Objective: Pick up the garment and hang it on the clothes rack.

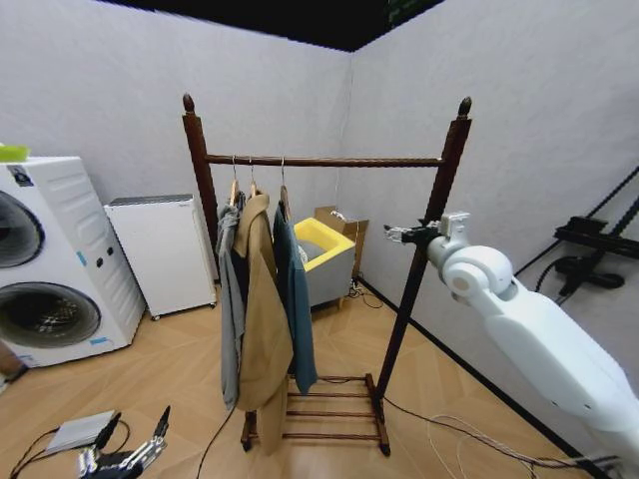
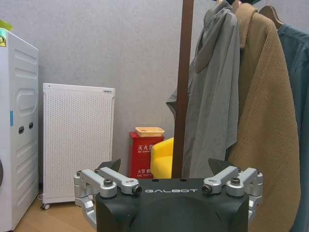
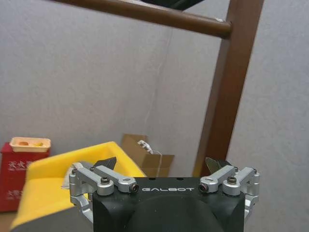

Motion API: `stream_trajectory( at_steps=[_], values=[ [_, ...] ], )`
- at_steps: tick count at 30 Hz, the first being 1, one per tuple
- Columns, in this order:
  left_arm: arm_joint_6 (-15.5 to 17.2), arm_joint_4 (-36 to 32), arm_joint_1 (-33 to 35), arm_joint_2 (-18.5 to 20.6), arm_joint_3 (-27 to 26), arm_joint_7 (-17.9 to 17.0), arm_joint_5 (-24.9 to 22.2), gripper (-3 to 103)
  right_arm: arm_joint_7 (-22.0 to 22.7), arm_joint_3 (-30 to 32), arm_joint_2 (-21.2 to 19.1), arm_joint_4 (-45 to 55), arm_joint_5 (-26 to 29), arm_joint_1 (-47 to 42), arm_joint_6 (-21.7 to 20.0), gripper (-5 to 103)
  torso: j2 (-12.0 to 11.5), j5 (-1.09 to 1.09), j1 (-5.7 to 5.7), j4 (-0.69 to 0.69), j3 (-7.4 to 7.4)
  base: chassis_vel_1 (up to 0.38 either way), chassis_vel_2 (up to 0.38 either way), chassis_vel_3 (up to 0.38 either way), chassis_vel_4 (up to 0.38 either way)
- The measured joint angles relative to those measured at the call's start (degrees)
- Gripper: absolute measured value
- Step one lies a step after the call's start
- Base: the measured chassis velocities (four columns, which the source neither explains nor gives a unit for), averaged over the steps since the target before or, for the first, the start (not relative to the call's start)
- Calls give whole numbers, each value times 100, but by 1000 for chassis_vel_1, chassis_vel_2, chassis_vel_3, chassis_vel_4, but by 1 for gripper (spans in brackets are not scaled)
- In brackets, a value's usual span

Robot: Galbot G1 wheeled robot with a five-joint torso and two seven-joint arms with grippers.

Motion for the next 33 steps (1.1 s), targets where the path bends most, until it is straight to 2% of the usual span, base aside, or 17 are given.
stream_trajectory(
  at_steps=[4, 13, 33],
  values=[
    [0, 0, 0, 0, 0, 0, 0, 100, 16, 254, -52, -62, -207, -381, 99, 100, 0, 1, 0, 0, 0, 0, 0, 0, 0],
    [0, 0, 0, 0, 0, -1, 0, 100, 33, 665, -8, 57, -223, -862, 154, 100, 0, -1, 0, 0, 0, 0, 0, 0, 0],
    [0, 0, 0, 0, 0, -1, 0, 100, 57, 734, -112, -13, -218, -979, 198, 100, 0, -1, 0, 0, 0, -12, -9, -12, -14]
  ],
)
